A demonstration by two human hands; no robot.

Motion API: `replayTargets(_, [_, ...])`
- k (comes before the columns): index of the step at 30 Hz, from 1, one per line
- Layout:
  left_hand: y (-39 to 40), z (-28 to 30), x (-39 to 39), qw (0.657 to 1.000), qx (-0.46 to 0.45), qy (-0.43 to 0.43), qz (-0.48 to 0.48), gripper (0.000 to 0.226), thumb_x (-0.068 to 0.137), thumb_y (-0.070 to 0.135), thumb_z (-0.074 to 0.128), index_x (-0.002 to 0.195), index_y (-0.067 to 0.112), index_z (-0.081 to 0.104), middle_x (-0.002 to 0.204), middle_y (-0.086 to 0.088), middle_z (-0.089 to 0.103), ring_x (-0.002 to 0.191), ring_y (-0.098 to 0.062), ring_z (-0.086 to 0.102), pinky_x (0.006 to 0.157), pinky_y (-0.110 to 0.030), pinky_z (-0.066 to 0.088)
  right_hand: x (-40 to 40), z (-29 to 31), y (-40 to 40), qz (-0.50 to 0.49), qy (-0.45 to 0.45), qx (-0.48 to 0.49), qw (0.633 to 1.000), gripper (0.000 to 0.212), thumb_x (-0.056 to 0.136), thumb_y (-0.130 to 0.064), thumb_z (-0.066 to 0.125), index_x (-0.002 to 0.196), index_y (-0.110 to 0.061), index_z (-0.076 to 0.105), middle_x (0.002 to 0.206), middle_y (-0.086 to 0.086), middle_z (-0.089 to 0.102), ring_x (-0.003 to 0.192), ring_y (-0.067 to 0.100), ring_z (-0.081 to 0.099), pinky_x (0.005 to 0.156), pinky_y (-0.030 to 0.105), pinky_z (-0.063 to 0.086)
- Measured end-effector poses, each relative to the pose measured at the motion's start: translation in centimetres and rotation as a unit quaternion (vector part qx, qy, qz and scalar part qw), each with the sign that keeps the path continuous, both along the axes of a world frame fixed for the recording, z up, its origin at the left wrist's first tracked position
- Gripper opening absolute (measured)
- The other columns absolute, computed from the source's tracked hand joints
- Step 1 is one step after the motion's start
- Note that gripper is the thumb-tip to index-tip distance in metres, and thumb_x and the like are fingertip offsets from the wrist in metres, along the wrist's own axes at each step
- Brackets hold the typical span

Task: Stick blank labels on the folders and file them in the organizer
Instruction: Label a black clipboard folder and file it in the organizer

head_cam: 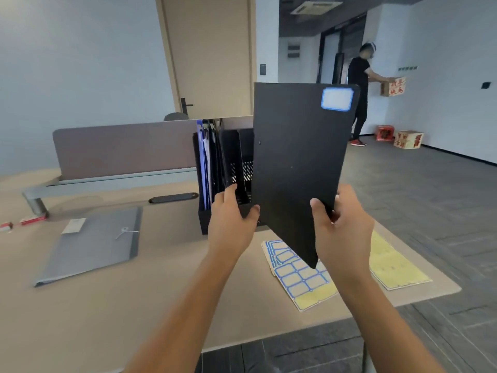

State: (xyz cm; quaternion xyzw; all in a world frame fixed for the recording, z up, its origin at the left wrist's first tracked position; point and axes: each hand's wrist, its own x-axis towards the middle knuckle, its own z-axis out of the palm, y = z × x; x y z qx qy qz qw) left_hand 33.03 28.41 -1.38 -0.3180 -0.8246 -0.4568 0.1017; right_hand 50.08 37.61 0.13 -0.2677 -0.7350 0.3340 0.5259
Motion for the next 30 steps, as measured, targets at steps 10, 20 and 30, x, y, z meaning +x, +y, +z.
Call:
replayTargets(10, [1.4,-4.1,-6.8,0.981,-0.172,0.073,0.048,0.061,0.096,0.042,0.059,0.150,0.023,0.038,0.146,-0.002,0.042,0.136,-0.026,0.037,0.108,-0.045,0.043,-10.5,1.2,3.0,-0.051,-0.029,0.073,0.996,0.014,0.104,-0.021,0.061,0.112,-0.011,0.056,0.089,0.008,0.073,0.075,0.038,0.066,0.068,0.045,0.054])
replayTargets(20, [0.5,-9.6,-13.2,0.934,-0.298,0.196,0.039,0.065,0.094,0.046,0.059,0.152,0.029,0.037,0.156,-0.013,0.034,0.148,-0.034,0.026,0.118,-0.053,0.032,-20.4,-0.1,4.6,-0.065,-0.088,0.072,0.991,0.017,0.106,-0.022,0.059,0.119,-0.012,0.056,0.080,0.001,0.061,0.064,0.023,0.049,0.052,0.019,0.029])
replayTargets(30, [0.2,-12.0,-15.1,0.941,-0.263,0.212,0.023,0.075,0.090,0.043,0.061,0.155,0.020,0.033,0.152,-0.015,0.039,0.146,-0.035,0.031,0.110,-0.054,0.040,-27.0,-1.0,6.4,-0.045,-0.072,0.081,0.993,0.013,0.104,-0.019,0.061,0.117,-0.017,0.059,0.085,0.000,0.073,0.068,0.017,0.065,0.065,0.037,0.054])
